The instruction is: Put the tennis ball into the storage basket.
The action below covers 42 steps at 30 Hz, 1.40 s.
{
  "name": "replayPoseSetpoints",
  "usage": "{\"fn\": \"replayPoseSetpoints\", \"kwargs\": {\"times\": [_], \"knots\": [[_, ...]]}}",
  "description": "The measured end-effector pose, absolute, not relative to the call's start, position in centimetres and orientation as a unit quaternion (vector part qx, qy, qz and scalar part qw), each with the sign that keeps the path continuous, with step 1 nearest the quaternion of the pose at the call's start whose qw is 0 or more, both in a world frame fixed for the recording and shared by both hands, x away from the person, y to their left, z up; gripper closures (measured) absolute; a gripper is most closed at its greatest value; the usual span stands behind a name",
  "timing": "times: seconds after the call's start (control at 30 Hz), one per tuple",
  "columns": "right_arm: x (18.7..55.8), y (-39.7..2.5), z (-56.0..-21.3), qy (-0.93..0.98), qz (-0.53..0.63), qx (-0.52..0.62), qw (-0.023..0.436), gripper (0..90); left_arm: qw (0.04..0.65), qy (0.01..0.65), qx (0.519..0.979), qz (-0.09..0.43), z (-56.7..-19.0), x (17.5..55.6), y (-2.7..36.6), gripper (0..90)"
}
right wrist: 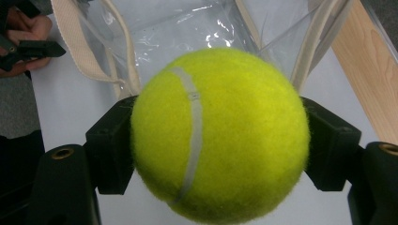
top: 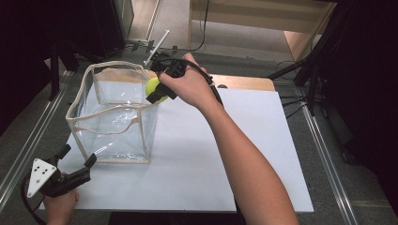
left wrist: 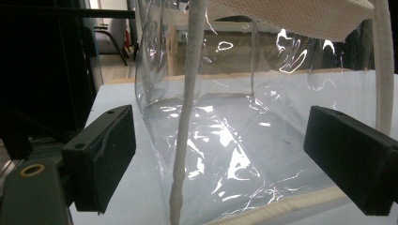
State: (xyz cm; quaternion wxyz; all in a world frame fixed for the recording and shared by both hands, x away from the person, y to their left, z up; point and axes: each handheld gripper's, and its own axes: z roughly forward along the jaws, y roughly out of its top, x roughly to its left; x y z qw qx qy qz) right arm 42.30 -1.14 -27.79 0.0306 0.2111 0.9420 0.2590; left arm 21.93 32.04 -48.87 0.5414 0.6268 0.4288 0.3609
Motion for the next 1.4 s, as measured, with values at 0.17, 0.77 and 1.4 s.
{"fn": "replayPoseSetpoints", "kwargs": {"times": [0.17, 0.77, 1.4], "knots": [[42.6, -0.6, -27.6, 0.941, 0.263, 0.211, 0.034, 22.9, 0.542, 0.429, 0.626, 0.361, -48.9, 21.9, 32.1, 9.8], [43.6, 1.5, -29.7, 0.94, 0.253, 0.224, 0.041, 22.8, 0.543, 0.429, 0.624, 0.362, -48.9, 21.9, 32.1, 9.8], [42.7, -0.6, -29.2, 0.923, 0.266, 0.265, 0.082, 0.0, 0.541, 0.43, 0.624, 0.364, -48.9, 21.9, 32.0, 9.8]]}}
